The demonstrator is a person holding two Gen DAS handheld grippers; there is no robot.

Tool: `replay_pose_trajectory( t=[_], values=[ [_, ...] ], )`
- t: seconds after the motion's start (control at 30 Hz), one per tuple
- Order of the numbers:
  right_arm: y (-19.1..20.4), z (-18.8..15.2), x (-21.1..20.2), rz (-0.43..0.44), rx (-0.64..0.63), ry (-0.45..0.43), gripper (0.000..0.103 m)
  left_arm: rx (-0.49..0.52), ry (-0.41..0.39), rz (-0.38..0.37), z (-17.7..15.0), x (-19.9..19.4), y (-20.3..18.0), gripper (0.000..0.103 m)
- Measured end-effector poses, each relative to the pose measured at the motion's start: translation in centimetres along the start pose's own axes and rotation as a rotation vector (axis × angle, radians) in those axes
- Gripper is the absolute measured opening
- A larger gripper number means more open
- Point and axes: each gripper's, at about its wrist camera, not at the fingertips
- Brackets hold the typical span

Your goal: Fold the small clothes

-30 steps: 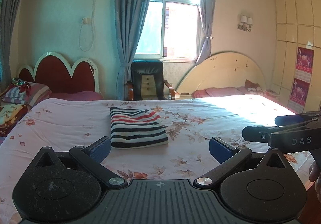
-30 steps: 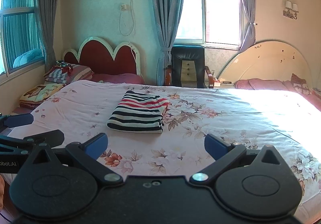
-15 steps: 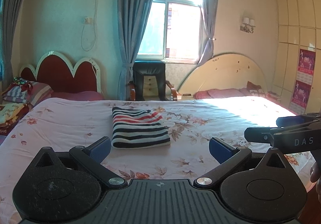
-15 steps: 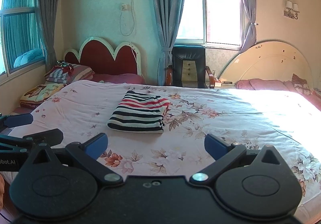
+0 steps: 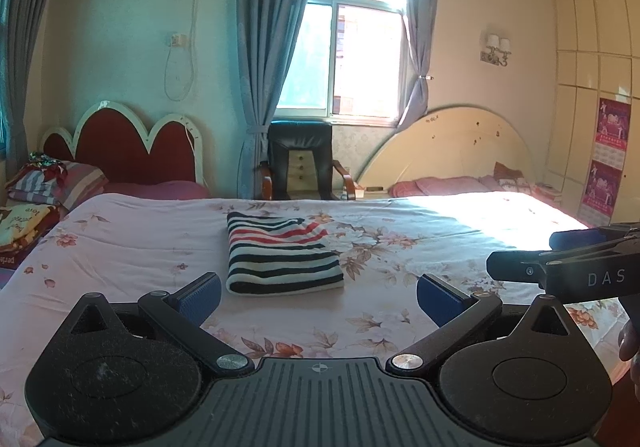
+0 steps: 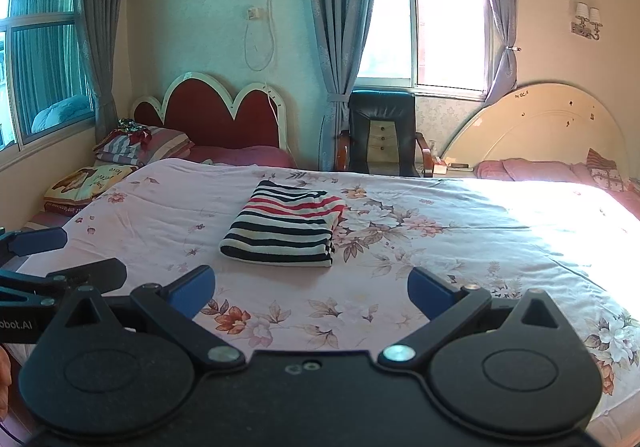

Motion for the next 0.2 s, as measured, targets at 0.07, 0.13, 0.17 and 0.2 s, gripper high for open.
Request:
replay_pose_trajectory(
  t=[0.07,0.13,0.17,0.2],
  values=[
    [0.01,-0.01,0.02,0.0,-0.001,0.0,0.102,-0.007,-0.004,0.003,0.09,0.0,0.04,0.103],
    [0.01,0.0,0.04,0.001,0.0,0.001,0.102,-0.019,-0.009,0.005,0.08,0.03,0.12,0.103],
    [-0.06,0.02,0.18,0.002,0.0,0.002,0.102,-0.023,-0.012,0.007,0.02,-0.02,0.12,0.103],
    [-0.01,0.01,0.26,0.004,-0.001,0.004,0.102,-0.025,-0.008,0.002,0.02,0.04,0.12,0.103]
  ],
)
Point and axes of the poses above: each gripper's, at about its wrist camera, not at the fingertips, and x roughly the way its jaws point, y to its left, z to its top, and after that the axes turned 14 degrees about z, right-handed
